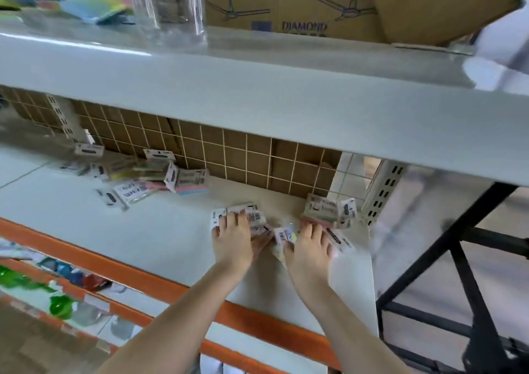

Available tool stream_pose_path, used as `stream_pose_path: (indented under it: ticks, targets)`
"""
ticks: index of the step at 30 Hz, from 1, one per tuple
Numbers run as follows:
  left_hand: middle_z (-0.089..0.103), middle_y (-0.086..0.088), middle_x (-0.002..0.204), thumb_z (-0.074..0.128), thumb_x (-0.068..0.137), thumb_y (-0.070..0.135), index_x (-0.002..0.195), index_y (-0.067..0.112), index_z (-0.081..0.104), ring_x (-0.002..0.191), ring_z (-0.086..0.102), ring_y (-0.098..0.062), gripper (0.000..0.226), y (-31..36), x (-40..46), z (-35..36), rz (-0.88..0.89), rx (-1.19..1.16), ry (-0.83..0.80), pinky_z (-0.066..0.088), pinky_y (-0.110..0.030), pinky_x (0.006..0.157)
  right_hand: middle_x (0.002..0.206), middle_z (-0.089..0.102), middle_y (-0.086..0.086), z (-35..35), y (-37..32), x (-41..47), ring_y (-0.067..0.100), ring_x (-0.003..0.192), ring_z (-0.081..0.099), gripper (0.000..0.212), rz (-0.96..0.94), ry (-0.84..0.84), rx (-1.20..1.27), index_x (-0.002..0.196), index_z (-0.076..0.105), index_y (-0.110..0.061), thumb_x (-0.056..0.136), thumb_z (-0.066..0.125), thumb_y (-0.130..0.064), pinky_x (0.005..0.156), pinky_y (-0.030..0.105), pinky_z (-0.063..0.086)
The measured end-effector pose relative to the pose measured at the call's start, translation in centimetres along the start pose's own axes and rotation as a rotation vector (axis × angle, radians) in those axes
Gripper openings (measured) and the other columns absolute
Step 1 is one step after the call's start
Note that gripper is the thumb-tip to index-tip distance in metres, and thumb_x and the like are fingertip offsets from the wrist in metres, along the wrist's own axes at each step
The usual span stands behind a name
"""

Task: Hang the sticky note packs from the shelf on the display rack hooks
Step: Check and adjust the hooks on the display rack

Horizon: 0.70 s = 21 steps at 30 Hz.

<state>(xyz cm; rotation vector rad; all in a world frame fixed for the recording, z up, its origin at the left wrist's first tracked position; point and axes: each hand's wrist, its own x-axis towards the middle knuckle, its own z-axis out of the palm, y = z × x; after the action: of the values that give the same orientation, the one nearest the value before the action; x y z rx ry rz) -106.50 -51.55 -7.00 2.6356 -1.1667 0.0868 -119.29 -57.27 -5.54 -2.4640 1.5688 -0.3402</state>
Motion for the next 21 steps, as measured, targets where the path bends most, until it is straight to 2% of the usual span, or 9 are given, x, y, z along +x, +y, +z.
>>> stream_pose_path:
  ticks: [2, 4, 8, 11, 14, 16, 17, 19, 21]
  targets:
    - [0.042, -0.007, 0.131, 0.058, 0.087, 0.03, 0.132, 0.02, 0.042, 0.121, 0.038, -0.028, 0.049, -0.1, 0.2, -0.2, 0.026, 0.102, 0.003, 0.033, -0.036, 0.097, 0.108, 0.062, 0.018, -0.1, -0.9, -0.8, 0.036, 0.101, 0.06, 0.054, -0.02, 0.08, -0.098, 0.114, 0.061, -0.002, 0.069, 0.08, -0.026, 0.085, 0.048, 0.051]
    - [0.043, -0.008, 0.127, 0.06, 0.086, 0.027, 0.127, 0.021, 0.047, 0.117, 0.04, -0.029, 0.043, -0.1, 0.5, -0.4, 0.028, 0.154, 0.003, 0.034, -0.038, 0.097, 0.09, 0.065, 0.017, 0.0, -1.3, -1.4, 0.037, 0.083, 0.064, 0.042, -0.034, 0.162, -0.177, 0.094, 0.069, -0.005, 0.059, 0.086, -0.021, 0.072, 0.048, 0.055]
    - [0.049, -0.009, 0.125, 0.058, 0.086, 0.017, 0.119, 0.019, 0.056, 0.114, 0.045, -0.03, 0.033, -0.1, 0.2, -0.2, 0.062, 0.205, 0.019, 0.036, -0.038, 0.091, 0.085, 0.066, 0.012, 0.2, -1.4, -1.8, 0.031, 0.075, 0.064, 0.028, -0.053, 0.229, -0.295, 0.084, 0.071, -0.012, 0.061, 0.084, -0.021, 0.066, 0.04, 0.055]
    - [0.06, -0.009, 0.107, 0.069, 0.078, 0.022, 0.101, 0.017, 0.068, 0.097, 0.056, -0.03, 0.023, -0.4, -0.4, -1.2, 0.148, 0.243, 0.062, 0.041, -0.038, 0.08, 0.089, 0.067, 0.012, 0.1, -1.1, -2.0, 0.03, 0.075, 0.064, 0.027, -0.131, 0.224, -0.358, 0.085, 0.071, -0.012, 0.061, 0.082, -0.015, 0.065, 0.037, 0.053]
    - [0.064, -0.012, 0.075, 0.082, 0.07, 0.033, 0.072, 0.01, 0.071, 0.068, 0.061, -0.033, 0.025, -1.6, -0.2, -1.9, 0.262, 0.15, 0.239, 0.046, -0.036, 0.06, 0.088, 0.068, 0.009, -0.6, -0.6, -2.0, 0.028, 0.072, 0.064, 0.031, -0.217, 0.207, -0.406, 0.083, 0.072, -0.014, 0.054, 0.084, -0.013, 0.06, 0.034, 0.052]
    - [0.063, -0.013, 0.068, 0.071, 0.081, 0.033, 0.066, 0.007, 0.07, 0.061, 0.06, -0.032, 0.03, -2.4, -0.1, -2.9, 0.301, 0.064, 0.336, 0.046, -0.036, 0.055, 0.087, 0.068, 0.005, -1.8, -0.2, -1.7, 0.025, 0.072, 0.066, 0.037, -0.243, 0.183, -0.382, 0.084, 0.072, -0.016, 0.049, 0.086, -0.016, 0.057, 0.032, 0.052]
    - [0.062, -0.012, 0.065, 0.06, 0.087, 0.032, 0.064, 0.006, 0.069, 0.059, 0.06, -0.032, 0.036, -2.7, 0.0, -3.5, 0.307, 0.038, 0.383, 0.046, -0.036, 0.054, 0.092, 0.068, 0.004, -2.5, -0.1, -1.6, 0.024, 0.078, 0.067, 0.041, -0.249, 0.167, -0.347, 0.09, 0.072, -0.015, 0.052, 0.086, -0.015, 0.06, 0.031, 0.053]
    - [0.06, -0.012, 0.058, 0.045, 0.093, 0.03, 0.058, 0.003, 0.065, 0.058, 0.059, -0.032, 0.049, -3.1, 0.2, -4.8, 0.322, -0.042, 0.476, 0.046, -0.037, 0.052, 0.108, 0.063, 0.005, -3.8, 0.2, -1.0, 0.026, 0.092, 0.067, 0.041, -0.245, 0.156, -0.25, 0.11, 0.065, -0.012, 0.07, 0.071, -0.006, 0.067, 0.032, 0.052]
    - [0.058, -0.016, 0.055, 0.042, 0.093, 0.025, 0.055, 0.0, 0.059, 0.058, 0.057, -0.034, 0.049, -3.3, 0.4, -6.0, 0.368, -0.179, 0.541, 0.046, -0.039, 0.052, 0.106, 0.061, 0.01, -5.1, 0.5, -0.4, 0.033, 0.083, 0.066, 0.036, -0.213, 0.221, -0.08, 0.112, 0.062, -0.008, 0.079, 0.056, 0.005, 0.058, 0.033, 0.046]
